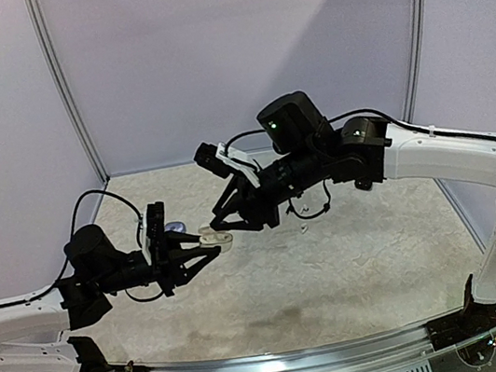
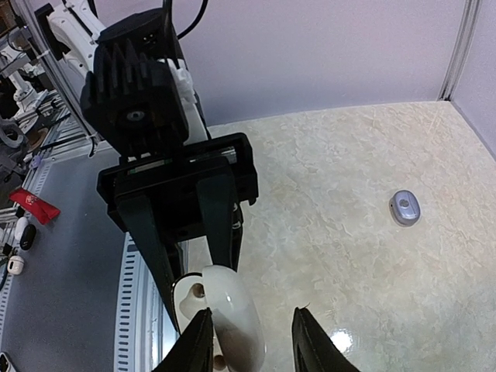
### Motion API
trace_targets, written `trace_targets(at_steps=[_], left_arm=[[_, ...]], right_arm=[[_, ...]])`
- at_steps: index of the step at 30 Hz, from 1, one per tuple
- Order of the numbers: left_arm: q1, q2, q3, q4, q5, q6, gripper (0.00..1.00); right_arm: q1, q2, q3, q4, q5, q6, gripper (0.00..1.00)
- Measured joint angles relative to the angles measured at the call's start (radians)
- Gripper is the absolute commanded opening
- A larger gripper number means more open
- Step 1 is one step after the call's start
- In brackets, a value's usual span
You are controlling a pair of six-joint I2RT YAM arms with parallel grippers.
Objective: Insert the wireless bluetooth earbuds into the charging case
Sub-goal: Pass from the left arm to the right
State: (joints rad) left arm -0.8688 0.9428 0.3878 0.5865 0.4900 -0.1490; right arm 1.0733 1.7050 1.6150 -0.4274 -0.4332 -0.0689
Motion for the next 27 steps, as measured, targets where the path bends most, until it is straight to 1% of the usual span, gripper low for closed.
trace_targets(at_steps=[2,6,9,21,22,23,24,25,27], left_arm=[[0.0,0.0,0.001,0.0,0.001,0.003,0.0],[0.0,0.007,0.004,0.0,0.005,0.005,0.0],[0.0,0.009,0.005,0.0,0.006,0.006,0.0],[0.0,0.013,0.006,0.005,0.03,0.006,0.0],[0.0,0.013,0.006,0.005,0.029,0.005,0.06],[0.0,0.013,0.006,0.005,0.029,0.006,0.17],[0.0,0.013,0.006,0.004,0.028,0.006,0.24],[0.0,0.013,0.006,0.004,0.027,0.005,0.3],[0.0,0.013,0.006,0.003,0.023,0.003,0.37]], right_arm=[[0.0,0.002,0.0,-0.005,0.0,0.0,0.33],[0.0,0.007,0.0,-0.02,-0.005,-0.005,0.2],[0.0,0.012,0.0,-0.024,-0.006,-0.005,0.13],[0.006,0.014,0.014,-0.056,-0.013,-0.06,0.04],[0.007,0.014,0.014,-0.056,-0.011,-0.065,0.03],[0.008,0.013,0.014,-0.055,-0.008,-0.069,0.02],[0.009,0.013,0.014,-0.055,-0.004,-0.075,0.02],[0.01,0.013,0.014,-0.055,-0.001,-0.078,0.02],[0.014,0.013,0.014,-0.054,0.01,-0.087,0.01]])
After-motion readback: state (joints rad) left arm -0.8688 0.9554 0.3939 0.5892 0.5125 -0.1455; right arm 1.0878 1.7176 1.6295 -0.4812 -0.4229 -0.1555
